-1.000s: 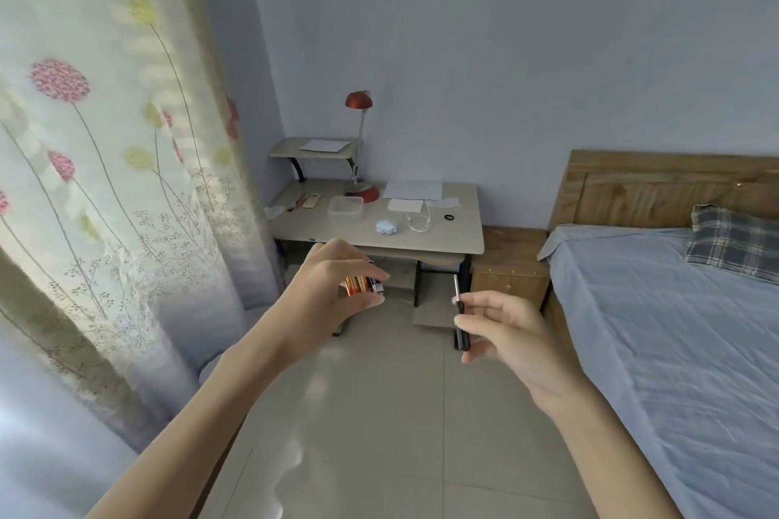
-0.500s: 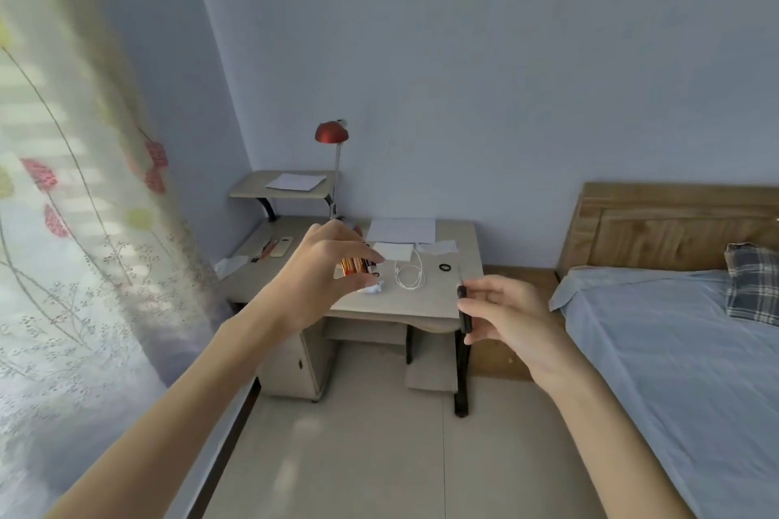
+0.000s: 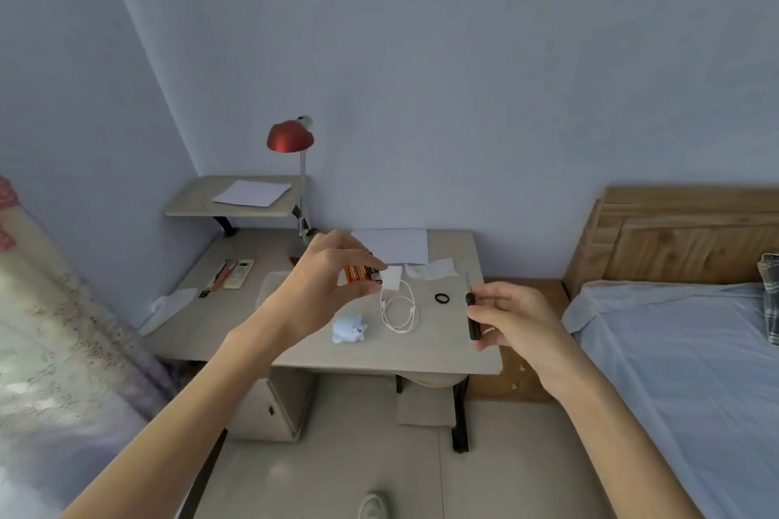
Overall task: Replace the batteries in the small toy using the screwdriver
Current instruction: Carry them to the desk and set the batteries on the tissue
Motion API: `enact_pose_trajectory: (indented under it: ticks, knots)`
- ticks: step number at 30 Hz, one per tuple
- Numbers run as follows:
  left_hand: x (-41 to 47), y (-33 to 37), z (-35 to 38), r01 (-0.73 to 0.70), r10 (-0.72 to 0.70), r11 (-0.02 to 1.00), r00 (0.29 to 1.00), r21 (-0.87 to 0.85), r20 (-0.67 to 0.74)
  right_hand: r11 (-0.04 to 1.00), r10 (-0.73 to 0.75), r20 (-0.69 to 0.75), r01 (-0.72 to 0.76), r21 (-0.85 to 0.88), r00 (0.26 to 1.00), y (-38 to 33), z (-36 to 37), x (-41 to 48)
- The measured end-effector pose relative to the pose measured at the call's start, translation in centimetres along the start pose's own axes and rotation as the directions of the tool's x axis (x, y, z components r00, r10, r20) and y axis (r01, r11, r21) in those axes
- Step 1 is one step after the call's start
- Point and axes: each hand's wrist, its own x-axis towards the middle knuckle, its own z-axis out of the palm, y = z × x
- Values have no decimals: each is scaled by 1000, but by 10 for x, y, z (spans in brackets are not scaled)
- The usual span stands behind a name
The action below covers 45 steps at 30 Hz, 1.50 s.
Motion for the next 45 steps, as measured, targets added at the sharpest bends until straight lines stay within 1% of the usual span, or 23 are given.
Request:
enact_pose_trajectory:
  ticks: [3,7,10,13,18,21,25,31,33,37,41,45]
  knots:
    - [52,-46,13,-21,21,1000,999,-3,30,1000,15,-42,-15,-6,999,4,7,61]
    - [115,-108,31,-24,27,999,998,-42,63,996,85,-88,-87,-22,993,17,19,133]
    - [157,-155,57,-26,33,997,994,-66,108,991,95,-151,-108,-82,984,36,23,181]
    - [188,-197,89,-21,34,997,984,-76,177,976,133,-203,-163,-141,970,66,27,218]
    - [221,-261,155,26,2,995,959,-94,282,920,252,-257,-313,-235,933,123,29,264]
    - [237,-292,198,67,-34,994,947,-91,321,885,278,-271,-355,-300,922,160,30,282]
    - [256,-325,247,72,-45,995,937,-66,346,823,242,-280,-349,-447,929,210,28,303]
    - [267,-378,320,131,-95,989,921,-72,378,700,234,-253,-343,-627,939,278,35,328]
    - [265,-393,341,147,-103,985,915,-84,391,667,227,-257,-342,-661,939,297,38,331]
    - [255,-419,373,129,-84,988,913,-88,400,608,179,-303,-347,-714,936,325,43,330]
    - [248,-434,388,114,-67,989,917,-98,394,540,127,-316,-333,-773,940,341,49,324]
    - [242,-438,392,121,-61,982,929,-144,364,509,78,-327,-319,-799,942,350,53,321]
